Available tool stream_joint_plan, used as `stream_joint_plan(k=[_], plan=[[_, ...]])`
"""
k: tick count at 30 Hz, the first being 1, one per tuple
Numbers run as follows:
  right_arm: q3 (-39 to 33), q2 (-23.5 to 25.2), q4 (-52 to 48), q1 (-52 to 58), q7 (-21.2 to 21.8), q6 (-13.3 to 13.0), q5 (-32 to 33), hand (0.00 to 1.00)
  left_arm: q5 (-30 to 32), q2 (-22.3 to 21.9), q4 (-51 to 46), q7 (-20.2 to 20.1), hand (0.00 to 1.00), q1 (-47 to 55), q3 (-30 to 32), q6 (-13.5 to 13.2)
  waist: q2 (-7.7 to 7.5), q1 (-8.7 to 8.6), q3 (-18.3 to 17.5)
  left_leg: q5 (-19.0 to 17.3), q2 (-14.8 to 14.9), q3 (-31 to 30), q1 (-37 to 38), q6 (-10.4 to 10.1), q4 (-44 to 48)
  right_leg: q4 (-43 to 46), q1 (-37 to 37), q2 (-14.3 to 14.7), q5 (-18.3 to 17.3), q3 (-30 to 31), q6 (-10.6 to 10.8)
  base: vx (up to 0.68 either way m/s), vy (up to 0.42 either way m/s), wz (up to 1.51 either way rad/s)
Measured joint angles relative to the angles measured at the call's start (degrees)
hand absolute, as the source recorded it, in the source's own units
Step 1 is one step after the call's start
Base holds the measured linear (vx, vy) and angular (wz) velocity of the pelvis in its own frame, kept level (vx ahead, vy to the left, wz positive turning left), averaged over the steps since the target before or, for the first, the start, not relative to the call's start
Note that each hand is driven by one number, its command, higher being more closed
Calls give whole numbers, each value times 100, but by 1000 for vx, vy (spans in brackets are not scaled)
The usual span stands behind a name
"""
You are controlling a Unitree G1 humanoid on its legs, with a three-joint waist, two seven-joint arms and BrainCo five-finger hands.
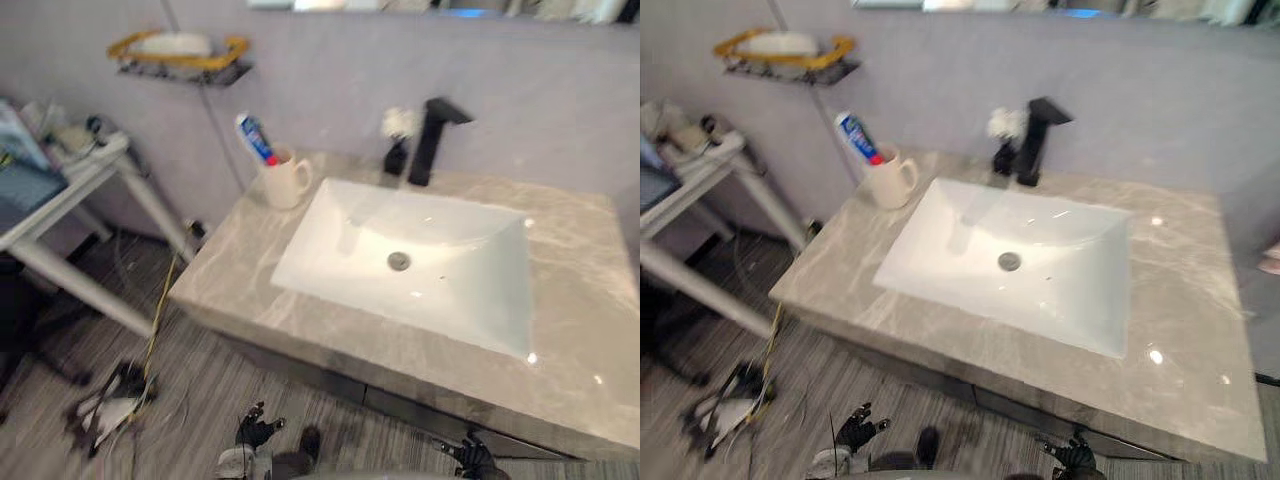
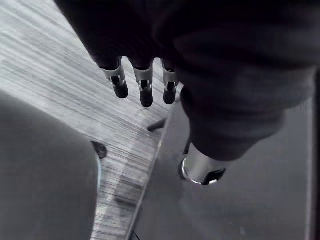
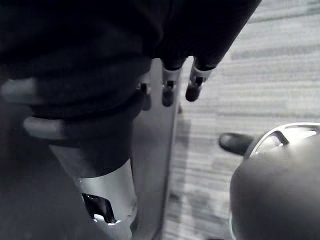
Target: Organize washtable
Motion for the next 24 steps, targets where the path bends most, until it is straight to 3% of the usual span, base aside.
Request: stream_joint_plan(k=[2, 3, 4, 5, 6, 7, 8, 9, 10, 11, 12, 13, 15, 16, 20, 21, 23, 24], plan=[[51, -69, -23, -39, 0, 6, -5, 0, -88, -51, -21, -1, 0, 36, 51, -13, 87, 36, -19, 122, 10, -16, -180, 415, -164, 461, -344, -85, -205, -181, -67, -117, -72, 55], [45, -54, -89, -37, -8, 18, -14, 0, -129, -54, -23, -14, 0, 31, 127, 6, 78, 10, -21, -97, 19, 304, -191, 1160, -409, 648, -478, -189, -257, -273, -82, -52, -49, 53], [43, -43, -137, -33, -12, 19, -16, 0, -122, -39, 0, -22, 0, 36, 206, 18, 8, -35, -49, -691, 22, 829, -197, 1569, -564, 583, -476, -290, -197, -367, -145, -20, 5, 71], [64, 46, -139, -36, -7, -5, -24, 0, -122, 35, 67, -21, 0, -36, 229, 21, -192, -61, 5, -936, 34, 1650, -338, 1331, -109, 527, -509, -568, -84, -552, -171, -4, 34, 54], [73, 41, -94, -68, -6, -2, -28, 0, -129, 90, 124, -25, 0, -75, 228, 17, -202, -37, 10, -830, 73, 2084, -426, 1177, 395, 606, -547, -700, -89, -566, -179, 7, 56, 48], [151, -11, -97, -136, 11, -2, -38, 0, -113, 63, 165, -24, 0, -53, 220, 21, -159, -75, -9, -716, 182, 2821, -407, 1120, 1164, 782, -527, -881, -107, -620, -182, -5, 30, 33], [210, -124, -87, -218, 13, 31, -57, 0, -94, -90, 158, -22, 0, 53, 213, 11, 8, -199, -84, -130, 317, 3313, -222, 1123, 1390, 1060, -530, -895, -159, -725, -179, -9, 32, 53], [161, -189, -46, -243, 6, 92, -34, 0, -52, -125, 149, -23, 0, 58, 183, 18, 78, -287, -91, -98, 298, 3404, -201, 1110, 1274, 1339, -608, -954, -201, -752, -250, -85, 77, 75], [113, -260, 16, -372, 8, 166, -27, 0, -39, -185, 164, -25, 0, 8, 41, 10, 244, -422, -96, 29, 379, 3450, -23, 935, 666, 1217, -852, -779, -361, -692, -167, -101, 34, 137], [105, -228, 59, -337, 26, 102, -65, 0, 19, -203, 361, -28, 0, -263, -95, 59, 246, -557, 12, -403, 467, 3617, 56, 623, 567, 422, -582, -561, 309, -1063, -145, -92, 57, 143], [47, -228, 69, -361, 15, 120, -55, 0, 80, -265, 419, -57, 0, -319, -217, 92, 284, -542, 5, -420, 502, 3697, 90, 484, 540, 474, -561, -548, 314, -1223, -154, -26, 28, 126], [5, -236, 79, -358, 18, 141, -54, 0, 142, -346, 404, -105, 0, -306, -328, 79, 298, -536, 3, -350, 467, 3600, 198, 325, 273, 545, -548, -544, 303, -1351, -144, -56, 111, 93], [8, -102, 75, -424, 15, 133, -55, 0, 236, -375, 293, -179, 0, -368, -523, 32, 132, -482, 108, -192, 250, 3263, 285, 360, 14, 723, -448, -730, 270, -1633, -103, -174, 161, 80], [74, -28, -1, -467, 24, 117, -55, 0, 294, -343, 270, -191, 0, -398, -517, 2, 53, -353, 111, -190, 142, 3134, 286, 362, 17, 833, -427, -860, 253, -1695, -80, -179, 172, 42], [464, 75, -91, -535, 200, 109, -80, 0, 391, -236, 278, -193, 0, -384, -386, -4, -41, -210, 116, -265, -287, 2914, 409, 407, -173, 1455, -409, -1404, 22, -1645, -15, -129, 186, 31], [514, 69, -103, -551, 230, 115, -80, 0, 388, -199, 279, -189, 0, -377, -359, -2, -49, -215, 133, -285, -391, 2741, 390, 436, -184, 1594, -506, -1434, -146, -1337, -87, -176, 195, 48], [527, 55, -153, -580, 243, 116, -68, 0, 386, -73, 314, -168, 0, -374, -340, 12, -37, -211, 171, -340, -513, 2303, 350, 502, -147, 1616, -903, -833, -599, 322, -319, -130, 120, 71], [553, 112, -156, -550, 243, 124, -66, 0, 384, -21, 327, -162, 0, -369, -314, 13, -87, -238, 166, -381, -628, 2182, 333, 498, -150, 1528, -1010, -655, -690, 799, -370, 1, 100, 114]])
